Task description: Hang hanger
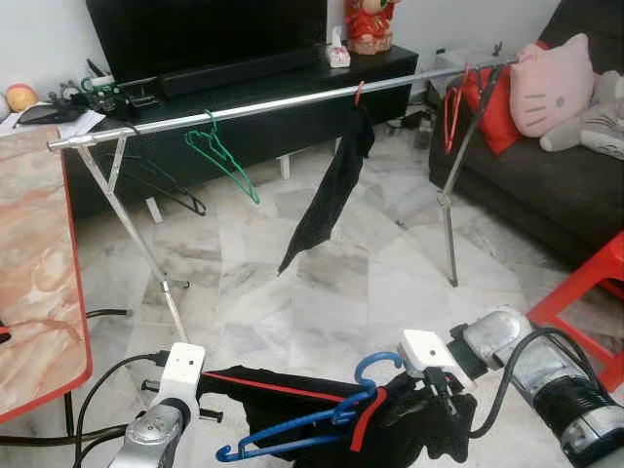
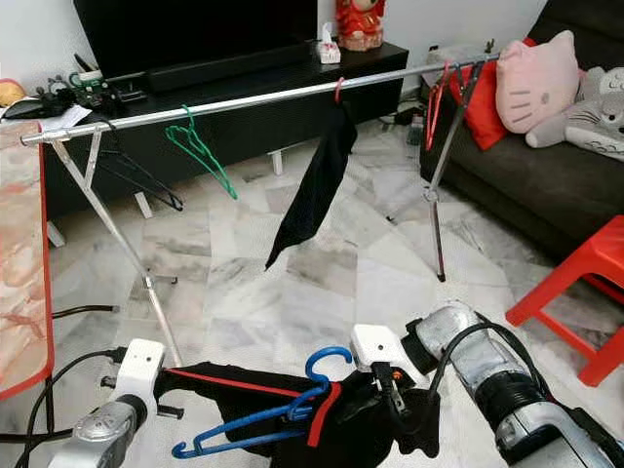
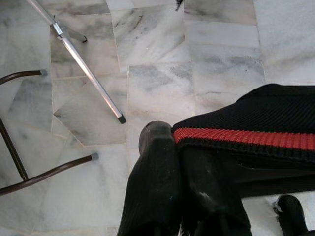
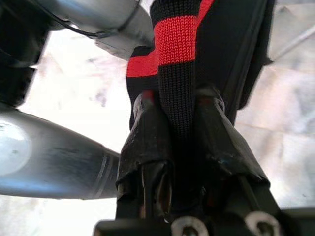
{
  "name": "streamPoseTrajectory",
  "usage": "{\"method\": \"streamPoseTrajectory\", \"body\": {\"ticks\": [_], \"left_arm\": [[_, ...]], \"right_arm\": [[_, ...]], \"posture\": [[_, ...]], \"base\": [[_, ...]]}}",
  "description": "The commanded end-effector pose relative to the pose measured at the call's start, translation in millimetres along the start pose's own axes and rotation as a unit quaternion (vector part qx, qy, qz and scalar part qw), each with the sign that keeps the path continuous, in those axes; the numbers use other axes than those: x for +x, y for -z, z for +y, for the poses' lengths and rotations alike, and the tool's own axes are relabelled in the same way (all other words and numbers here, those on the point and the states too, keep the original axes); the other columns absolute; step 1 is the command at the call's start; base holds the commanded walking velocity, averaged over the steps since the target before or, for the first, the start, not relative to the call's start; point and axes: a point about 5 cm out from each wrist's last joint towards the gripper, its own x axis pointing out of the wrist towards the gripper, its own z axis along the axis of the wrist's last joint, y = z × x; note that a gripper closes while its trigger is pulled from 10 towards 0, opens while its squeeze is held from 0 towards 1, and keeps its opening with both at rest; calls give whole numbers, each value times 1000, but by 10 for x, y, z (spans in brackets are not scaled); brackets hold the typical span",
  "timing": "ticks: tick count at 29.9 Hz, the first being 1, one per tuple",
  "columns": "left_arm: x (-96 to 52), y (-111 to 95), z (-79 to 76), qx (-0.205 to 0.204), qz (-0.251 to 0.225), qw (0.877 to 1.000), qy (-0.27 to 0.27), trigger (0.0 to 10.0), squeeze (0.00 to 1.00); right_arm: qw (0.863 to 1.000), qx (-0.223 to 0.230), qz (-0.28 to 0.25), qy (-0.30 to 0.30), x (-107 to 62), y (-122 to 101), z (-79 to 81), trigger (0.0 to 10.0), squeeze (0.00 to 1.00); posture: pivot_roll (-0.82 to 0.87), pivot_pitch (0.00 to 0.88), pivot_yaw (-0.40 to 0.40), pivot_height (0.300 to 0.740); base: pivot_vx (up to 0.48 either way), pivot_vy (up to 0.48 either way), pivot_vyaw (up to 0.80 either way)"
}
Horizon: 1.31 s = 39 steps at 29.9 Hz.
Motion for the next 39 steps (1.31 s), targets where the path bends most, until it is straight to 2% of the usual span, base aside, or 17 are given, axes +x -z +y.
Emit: {"method": "streamPoseTrajectory", "body": {"ticks": [1, 2, 3, 4, 5, 7, 12, 16, 24, 26, 31, 39], "left_arm": [[-66, 127, 381, 9, 35, 997, -72, 0, 0], [-66, 127, 381, 9, 36, 997, -71, 0, 0], [-62, 125, 377, 11, 36, 997, -71, 0, 0], [-62, 125, 377, 11, 36, 997, -71, 0, 0], [-57, 123, 371, 14, 37, 997, -69, 0, 0], [-51, 134, 358, 15, 40, 997, -68, 0, 0], [-51, 148, 351, 18, 44, 997, -66, 0, 0], [-51, 164, 342, 23, 48, 997, -65, 0, 0], [-69, 159, 315, 37, 54, 997, -50, 0, 0], [-72, 152, 314, 38, 54, 997, -49, 0, 0], [-89, 1, 302, 44, 33, 998, -34, 0, 0], [-108, -236, 261, 23, 0, 1000, -10, 0, 0]], "right_arm": [[998, 24, 50, 13, -227, 159, 43, 0, 0], [998, 23, 50, 13, -227, 161, 41, 0, 0], [995, 13, 89, 46, -222, 199, -6, 0, 0], [995, 13, 89, 46, -222, 199, -6, 0, 0], [986, -5, 139, 95, -225, 245, -79, 0, 0], [977, 0, 150, 150, -240, 247, -168, 0, 0], [975, -2, 164, 150, -261, 268, -165, 0, 0], [970, -4, 169, 173, -270, 264, -212, 0, 0], [947, -15, 213, 242, -224, 274, -340, 0, 0], [946, -15, 214, 244, -216, 276, -344, 0, 0], [942, -12, 218, 256, -110, 289, -363, 0, 0], [941, -6, 214, 261, 52, 302, -358, 0, 0]], "posture": [[-74, 0, 36, 740], [-74, 0, 36, 740], [-74, 0, 37, 740], [-74, 0, 37, 740], [-74, 0, 37, 740], [-76, 0, 37, 740], [-74, 0, 36, 740], [-75, 0, 35, 740], [-68, 0, 28, 740], [-68, 0, 28, 740], [-65, 0, 25, 740], [-63, 0, 24, 740]], "base": [[0, 0, 0], [0, 0, 0], [0, 0, 0], [0, 0, 0], [0, 0, 0], [0, 0, 0], [0, 0, 0], [0, 0, 0], [0, 0, 0], [0, 0, 0], [0, 0, 0], [0, 0, 0]]}}
